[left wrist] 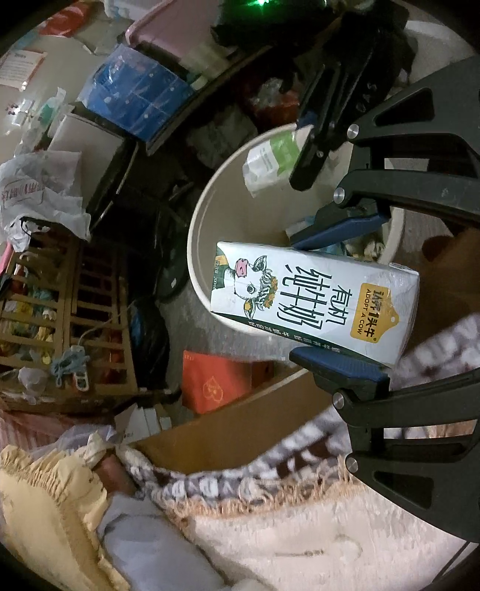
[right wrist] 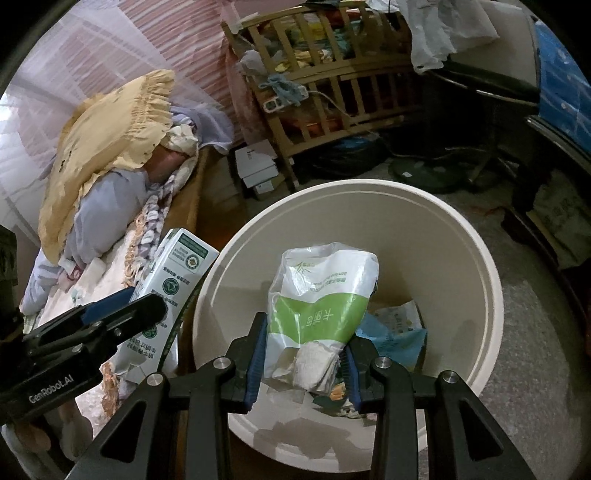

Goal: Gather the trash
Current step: 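Open both tools to drop the carton and tissue pack into the bucket, then return both open tools to the remaining trash on the bed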

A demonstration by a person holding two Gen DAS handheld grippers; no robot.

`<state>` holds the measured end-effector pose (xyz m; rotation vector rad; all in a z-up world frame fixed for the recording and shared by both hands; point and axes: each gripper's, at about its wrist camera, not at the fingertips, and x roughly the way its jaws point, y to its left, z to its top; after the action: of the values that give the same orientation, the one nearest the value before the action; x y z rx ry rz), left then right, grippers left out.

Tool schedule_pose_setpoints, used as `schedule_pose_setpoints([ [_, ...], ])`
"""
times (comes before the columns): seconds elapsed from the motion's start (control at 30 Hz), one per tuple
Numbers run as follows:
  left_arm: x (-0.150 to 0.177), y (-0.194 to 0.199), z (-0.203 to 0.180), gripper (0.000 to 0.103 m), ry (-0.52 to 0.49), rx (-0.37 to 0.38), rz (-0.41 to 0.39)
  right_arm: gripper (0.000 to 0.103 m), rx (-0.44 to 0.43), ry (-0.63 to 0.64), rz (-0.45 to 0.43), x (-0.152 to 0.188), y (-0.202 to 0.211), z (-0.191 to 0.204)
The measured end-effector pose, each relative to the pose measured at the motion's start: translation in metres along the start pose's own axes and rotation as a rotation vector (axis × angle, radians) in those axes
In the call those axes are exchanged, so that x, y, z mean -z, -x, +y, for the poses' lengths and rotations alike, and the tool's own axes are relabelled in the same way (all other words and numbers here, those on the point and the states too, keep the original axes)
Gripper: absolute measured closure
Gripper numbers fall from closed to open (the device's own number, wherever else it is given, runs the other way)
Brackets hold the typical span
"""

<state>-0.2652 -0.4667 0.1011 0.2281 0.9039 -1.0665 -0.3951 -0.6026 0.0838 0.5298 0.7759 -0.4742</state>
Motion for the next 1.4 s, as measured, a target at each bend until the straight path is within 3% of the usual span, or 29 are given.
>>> schedule_pose_setpoints([
  [0.33,-0.009,-0.01,-0.007,0.049,0.045,0.113,0.011,0.065,0.043,-0.024,-0.012,-0.003,0.001,-0.013],
  [0.43,-0.008,-0.01,-0.006,0.04,0.047,0.105,0.021,0.054,0.071,-0.044,-0.02,-0.004,0.002,-0.018],
  [0.77,-0.003,0.005,0.014,0.038,0.079,0.082,0.015,0.053,0.051,-0.034,-0.006,-0.002,0.002,-0.007],
  [1.17,0.012,0.041,0.065,0.038,0.112,-0.065,-0.031,0.052,-0.021,0.05,0.028,0.0,-0.008,0.045],
  [1.3,0.022,0.055,0.089,0.038,0.113,-0.131,-0.047,0.043,-0.062,0.106,0.046,0.001,-0.017,0.077],
  [1.4,0.031,0.066,0.115,0.038,0.139,-0.178,-0.051,0.042,-0.087,0.149,0.058,0.002,-0.023,0.1],
])
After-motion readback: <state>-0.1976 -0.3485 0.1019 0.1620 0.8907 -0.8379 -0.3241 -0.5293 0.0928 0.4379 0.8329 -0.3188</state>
